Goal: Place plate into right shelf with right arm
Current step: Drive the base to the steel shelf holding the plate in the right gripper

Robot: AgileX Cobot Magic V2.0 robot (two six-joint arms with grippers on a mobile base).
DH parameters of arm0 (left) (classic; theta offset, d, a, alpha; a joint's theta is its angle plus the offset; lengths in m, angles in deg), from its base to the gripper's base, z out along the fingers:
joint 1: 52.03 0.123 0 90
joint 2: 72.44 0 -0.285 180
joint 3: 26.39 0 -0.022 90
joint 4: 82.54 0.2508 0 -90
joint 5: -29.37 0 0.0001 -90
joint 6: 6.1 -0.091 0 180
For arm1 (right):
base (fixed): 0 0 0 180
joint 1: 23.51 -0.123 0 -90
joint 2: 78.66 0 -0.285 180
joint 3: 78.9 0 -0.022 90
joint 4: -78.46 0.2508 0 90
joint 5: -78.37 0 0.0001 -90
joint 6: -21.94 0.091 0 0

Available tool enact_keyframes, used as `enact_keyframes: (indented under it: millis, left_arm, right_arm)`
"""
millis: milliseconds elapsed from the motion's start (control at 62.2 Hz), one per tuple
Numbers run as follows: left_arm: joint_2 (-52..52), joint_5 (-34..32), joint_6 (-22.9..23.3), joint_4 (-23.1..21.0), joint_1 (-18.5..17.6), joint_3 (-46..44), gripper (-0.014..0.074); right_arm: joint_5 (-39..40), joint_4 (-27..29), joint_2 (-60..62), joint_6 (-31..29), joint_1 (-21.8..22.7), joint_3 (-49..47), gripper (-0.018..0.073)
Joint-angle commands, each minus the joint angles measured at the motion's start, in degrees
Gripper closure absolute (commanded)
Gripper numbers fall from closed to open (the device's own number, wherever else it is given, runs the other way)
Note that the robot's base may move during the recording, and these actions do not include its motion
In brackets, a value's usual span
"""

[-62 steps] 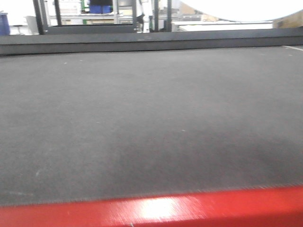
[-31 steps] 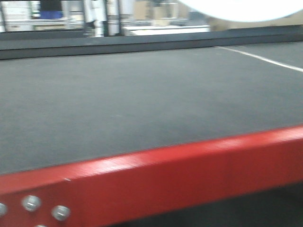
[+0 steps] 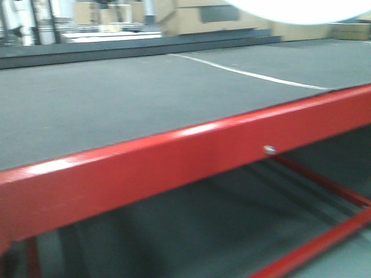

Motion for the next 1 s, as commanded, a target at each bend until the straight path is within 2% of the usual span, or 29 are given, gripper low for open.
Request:
enact_keyframes:
  millis: [0,981]
  left_arm:
    - [0.39,-4.84,0.16,-0.35,0.15,0.57,0.0643]
    - [0.39,-4.84,0.16,-0.35,0.15,0.57,0.0643]
  right_arm:
    - [5.66,-0.47,-0.10,-0.04,0.12,-1.62,0.0503]
    - [5.66,-0.47,-0.10,-0.04,0.12,-1.62,0.0503]
